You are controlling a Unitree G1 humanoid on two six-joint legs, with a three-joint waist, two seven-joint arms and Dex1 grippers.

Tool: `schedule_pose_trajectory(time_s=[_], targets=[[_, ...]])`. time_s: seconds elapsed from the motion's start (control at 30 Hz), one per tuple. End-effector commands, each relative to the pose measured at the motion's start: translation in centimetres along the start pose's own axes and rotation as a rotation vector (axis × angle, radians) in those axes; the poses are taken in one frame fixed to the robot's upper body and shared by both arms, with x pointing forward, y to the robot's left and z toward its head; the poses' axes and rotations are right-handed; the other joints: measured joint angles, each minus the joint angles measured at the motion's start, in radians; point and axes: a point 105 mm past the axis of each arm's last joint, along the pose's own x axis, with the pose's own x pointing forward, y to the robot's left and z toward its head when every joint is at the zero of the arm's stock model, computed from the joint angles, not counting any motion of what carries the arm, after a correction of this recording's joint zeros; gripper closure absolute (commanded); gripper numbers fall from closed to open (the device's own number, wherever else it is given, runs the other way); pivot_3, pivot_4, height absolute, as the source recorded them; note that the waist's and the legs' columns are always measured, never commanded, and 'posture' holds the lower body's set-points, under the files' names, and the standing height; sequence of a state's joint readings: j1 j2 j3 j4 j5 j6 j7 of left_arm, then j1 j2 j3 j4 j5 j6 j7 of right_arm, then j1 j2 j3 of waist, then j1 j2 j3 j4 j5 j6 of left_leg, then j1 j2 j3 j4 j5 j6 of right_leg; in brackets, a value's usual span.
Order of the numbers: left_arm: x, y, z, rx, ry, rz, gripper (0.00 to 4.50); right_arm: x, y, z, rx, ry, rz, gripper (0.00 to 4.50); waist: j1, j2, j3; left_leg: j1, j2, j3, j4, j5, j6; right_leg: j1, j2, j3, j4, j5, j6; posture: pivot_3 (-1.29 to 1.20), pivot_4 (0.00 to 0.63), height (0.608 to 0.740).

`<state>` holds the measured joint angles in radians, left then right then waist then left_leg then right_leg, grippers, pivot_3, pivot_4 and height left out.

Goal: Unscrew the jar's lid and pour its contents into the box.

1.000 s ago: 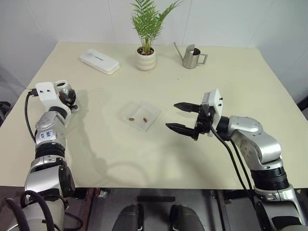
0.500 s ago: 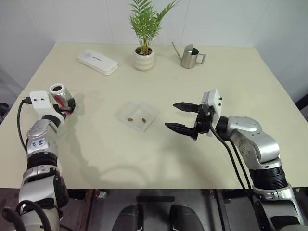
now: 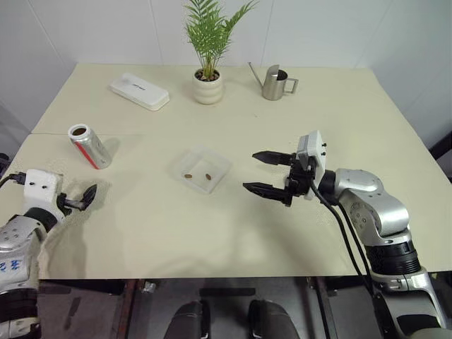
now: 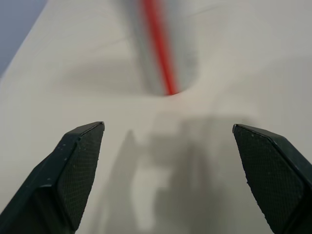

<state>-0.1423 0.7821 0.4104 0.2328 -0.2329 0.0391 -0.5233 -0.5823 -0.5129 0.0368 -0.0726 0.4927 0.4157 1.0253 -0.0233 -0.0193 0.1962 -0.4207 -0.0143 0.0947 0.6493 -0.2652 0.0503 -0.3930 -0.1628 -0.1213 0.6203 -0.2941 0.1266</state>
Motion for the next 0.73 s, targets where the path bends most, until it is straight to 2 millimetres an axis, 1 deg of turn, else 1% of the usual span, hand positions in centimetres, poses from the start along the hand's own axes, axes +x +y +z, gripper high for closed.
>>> schedule_pose_trajectory(time_s=[0.03, 0.1, 0.17, 0.2, 0.27, 0.33, 0.4, 0.53, 0.63, 0.73], targets=[[-0.1, -2.5, 4.6, 0.119, -0.183, -0.193, 0.01, -0.5, -0.2, 1.1, -0.1, -0.018, -0.003, 0.0, 0.001, 0.0, 0.0, 0.0, 0.0, 0.0, 0.0, 0.0, 0.0, 0.0, -0.001, 0.0, 0.0, 0.0, 0.0, 0.0, 0.15, 0.74], [0.0, -3.9, 6.2, 0.137, -0.242, -0.29, 0.01, -1.3, -0.4, 0.8, -0.115, 0.002, -0.006, 0.0, 0.001, 0.0, 0.0, 0.0, -0.001, 0.001, 0.0, 0.0, 0.0, 0.0, -0.001, -0.001, 0.0, 0.0, 0.0, 0.0, 0.15, 0.74], [0.0, -5.1, 6.9, 0.163, -0.258, -0.374, 0.01, -1.9, -0.7, 0.4, -0.119, 0.02, -0.016, 0.0, -0.002, 0.0, 0.0, 0.0, -0.001, 0.001, 0.0, 0.0, 0.0, 0.0, -0.001, -0.003, 0.0, 0.0, 0.0, 0.0, 0.15, 0.74], [0.0, -5.9, 7.4, 0.17, -0.271, -0.437, 0.01, -2.5, -1.0, 0.2, -0.118, 0.033, -0.036, 0.0, -0.003, 0.0, 0.0, 0.0, -0.001, 0.001, -0.001, 0.0, 0.0, 0.0, -0.001, -0.005, 0.0, 0.0, 0.0, 0.0, 0.15, 0.74], [0.0, -7.5, 8.4, 0.243, -0.307, -0.557, 0.01, -3.9, -1.9, 0.0, -0.128, 0.061, -0.08, 0.0, -0.002, 0.0, 0.0, 0.0, -0.001, 0.001, -0.001, 0.001, 0.001, 0.0, -0.001, -0.01, 0.0, 0.0, 0.0, 0.0, 0.15, 0.74], [0.2, -8.3, 9.1, 0.281, -0.33, -0.631, 0.01, -5.0, -2.5, 0.8, -0.138, 0.046, -0.122, 0.0, -0.002, 0.001, 0.0, 0.0, -0.001, 0.002, -0.001, 0.003, 0.005, 0.0, 0.0, -0.012, 0.0, 0.0, 0.0, 0.0, 0.15, 0.74], [0.6, -8.6, 9.6, 0.262, -0.341, -0.678, 0.01, -5.7, -2.6, 1.4, -0.144, 0.044, -0.129, 0.0, -0.001, 0.001, 0.001, 0.0, -0.001, 0.003, -0.001, 0.003, 0.006, 0.0, 0.002, -0.012, 0.0, 0.0, 0.0, 0.0, 0.15, 0.74], [0.9, -8.8, 9.8, 0.245, -0.343, -0.755, 0.01, -7.6, -1.6, 1.0, -0.141, 0.103, -0.132, 0.0, -0.002, 0.001, 0.0, 0.0, -0.001, 0.003, -0.001, 0.004, 0.007, 0.0, 0.003, -0.012, 0.0, 0.0, 0.0, 0.0, 0.15, 0.74], [1.0, -8.6, 10.0, 0.223, -0.348, -0.75, 0.01, -8.6, -0.7, 0.7, -0.131, 0.128, -0.147, 0.0, -0.001, 0.001, 0.0, 0.001, 0.0, 0.003, -0.001, 0.004, 0.007, 0.001, 0.004, -0.012, 0.0, 0.0, 0.0, 0.0, 0.15, 0.74], [1.1, -8.2, 10.1, 0.206, -0.344, -0.73, 0.01, -8.9, -0.2, 0.8, -0.122, 0.126, -0.156, 0.0, -0.003, 0.001, 0.001, 0.001, 0.0, 0.004, 0.0, 0.004, 0.008, 0.001, 0.004, -0.012, -0.001, 0.0, 0.0, 0.0, 0.15, 0.74]])
